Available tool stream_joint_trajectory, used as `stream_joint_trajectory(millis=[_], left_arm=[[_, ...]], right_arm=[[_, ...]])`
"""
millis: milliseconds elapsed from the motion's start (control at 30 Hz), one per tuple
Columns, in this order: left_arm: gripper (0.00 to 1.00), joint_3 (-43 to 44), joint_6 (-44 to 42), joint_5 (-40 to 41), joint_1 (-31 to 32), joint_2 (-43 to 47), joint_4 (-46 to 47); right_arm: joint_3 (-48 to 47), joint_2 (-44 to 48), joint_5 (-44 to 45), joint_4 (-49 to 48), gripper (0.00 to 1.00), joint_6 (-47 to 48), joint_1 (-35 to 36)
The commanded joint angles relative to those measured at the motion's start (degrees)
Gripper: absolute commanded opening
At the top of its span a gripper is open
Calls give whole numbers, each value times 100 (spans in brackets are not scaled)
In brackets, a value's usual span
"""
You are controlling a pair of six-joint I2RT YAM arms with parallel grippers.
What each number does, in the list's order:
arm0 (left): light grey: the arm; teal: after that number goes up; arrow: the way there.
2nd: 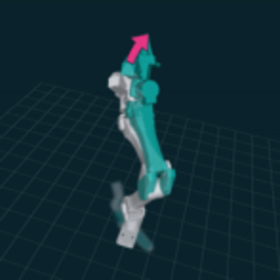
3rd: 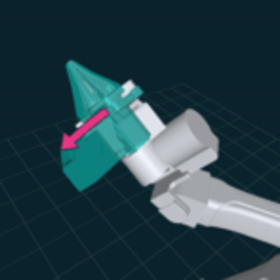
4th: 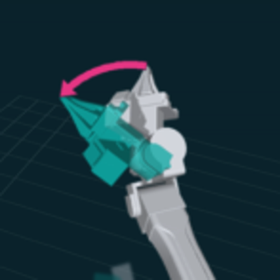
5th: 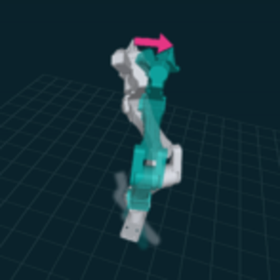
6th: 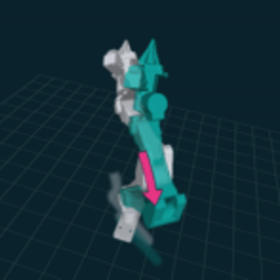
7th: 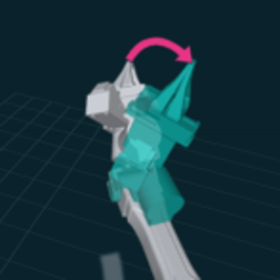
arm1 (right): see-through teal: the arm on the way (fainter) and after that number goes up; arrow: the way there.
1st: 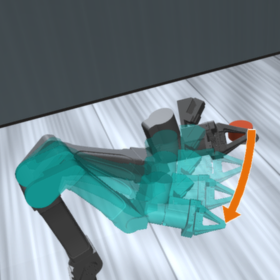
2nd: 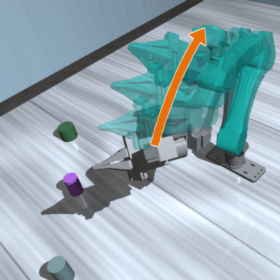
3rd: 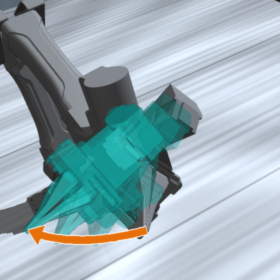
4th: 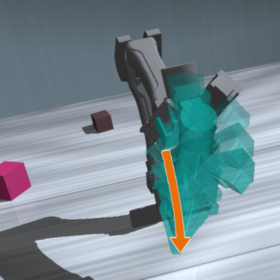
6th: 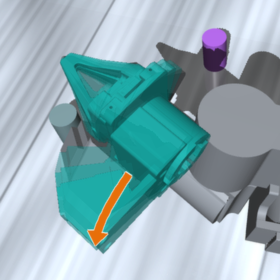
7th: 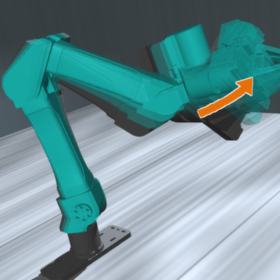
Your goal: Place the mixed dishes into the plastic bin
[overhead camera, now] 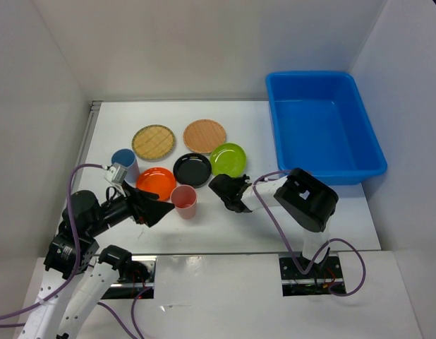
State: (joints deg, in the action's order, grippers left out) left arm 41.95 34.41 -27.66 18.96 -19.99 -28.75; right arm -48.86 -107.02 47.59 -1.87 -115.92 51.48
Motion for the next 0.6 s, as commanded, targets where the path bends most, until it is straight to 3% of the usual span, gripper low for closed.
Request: stream_joint_trajectory(millis=[0, 567], left_arm=[[100, 6, -128, 15, 20, 65, 107], [100, 6, -128, 15, 20, 118, 107]], right_arm=[[-36, -91, 57, 618, 2, -2049, 46], [-141, 568, 935, 2146, 0, -2664, 723]])
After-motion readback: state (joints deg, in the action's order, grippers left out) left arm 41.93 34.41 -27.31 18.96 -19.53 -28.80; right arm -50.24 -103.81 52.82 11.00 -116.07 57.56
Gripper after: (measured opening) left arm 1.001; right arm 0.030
